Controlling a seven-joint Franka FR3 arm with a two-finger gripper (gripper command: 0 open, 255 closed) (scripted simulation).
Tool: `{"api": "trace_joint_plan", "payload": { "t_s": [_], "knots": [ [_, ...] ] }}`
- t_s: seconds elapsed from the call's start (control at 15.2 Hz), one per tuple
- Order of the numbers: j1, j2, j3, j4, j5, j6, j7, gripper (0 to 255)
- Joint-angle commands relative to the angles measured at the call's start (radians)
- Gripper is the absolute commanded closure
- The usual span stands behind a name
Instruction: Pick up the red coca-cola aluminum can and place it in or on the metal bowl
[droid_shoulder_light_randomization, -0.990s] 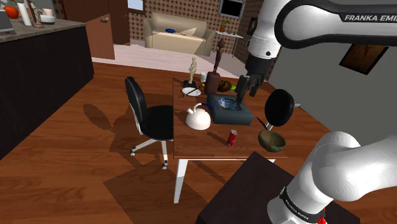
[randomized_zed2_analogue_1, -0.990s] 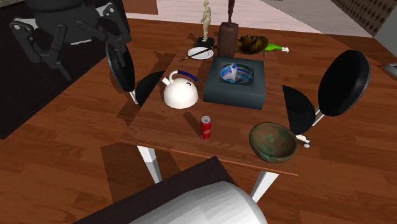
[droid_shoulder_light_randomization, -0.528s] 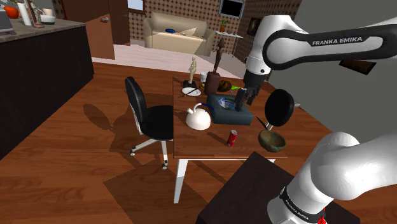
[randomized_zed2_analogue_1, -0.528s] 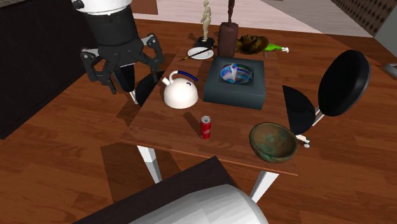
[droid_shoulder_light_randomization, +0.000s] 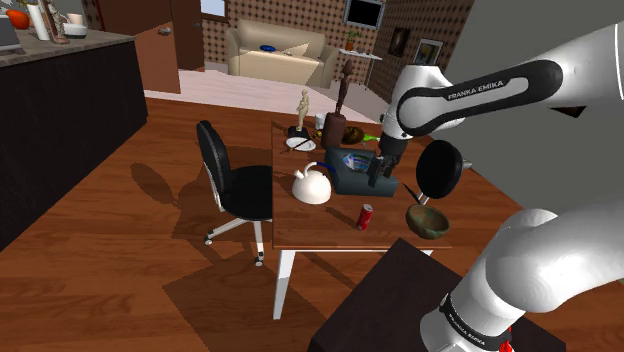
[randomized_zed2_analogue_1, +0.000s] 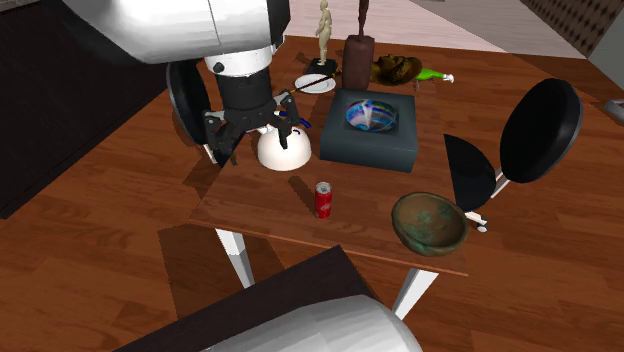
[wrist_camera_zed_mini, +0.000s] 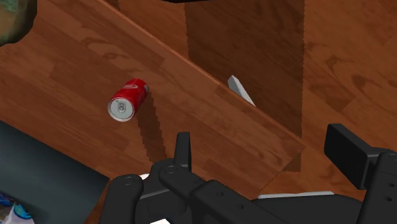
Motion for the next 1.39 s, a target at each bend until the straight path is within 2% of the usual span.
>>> {"api": "trace_joint_plan", "payload": {
  "t_s": [0.0,0.4,0.59,0.79,0.99,1.32],
  "knots": [
    [-0.004,0.067,-0.033,-0.004,-0.004,0.073,-0.035,0],
    [-0.003,0.3,-0.143,0.035,0.04,0.265,-0.184,0],
    [0.005,0.431,-0.188,0.074,0.114,0.348,-0.288,0],
    [-0.001,0.57,-0.207,0.128,0.23,0.415,-0.417,0],
    [-0.041,0.708,-0.187,0.197,0.361,0.462,-0.552,0],
    [-0.16,0.92,-0.102,0.339,0.517,0.504,-0.725,0]
  ]
}}
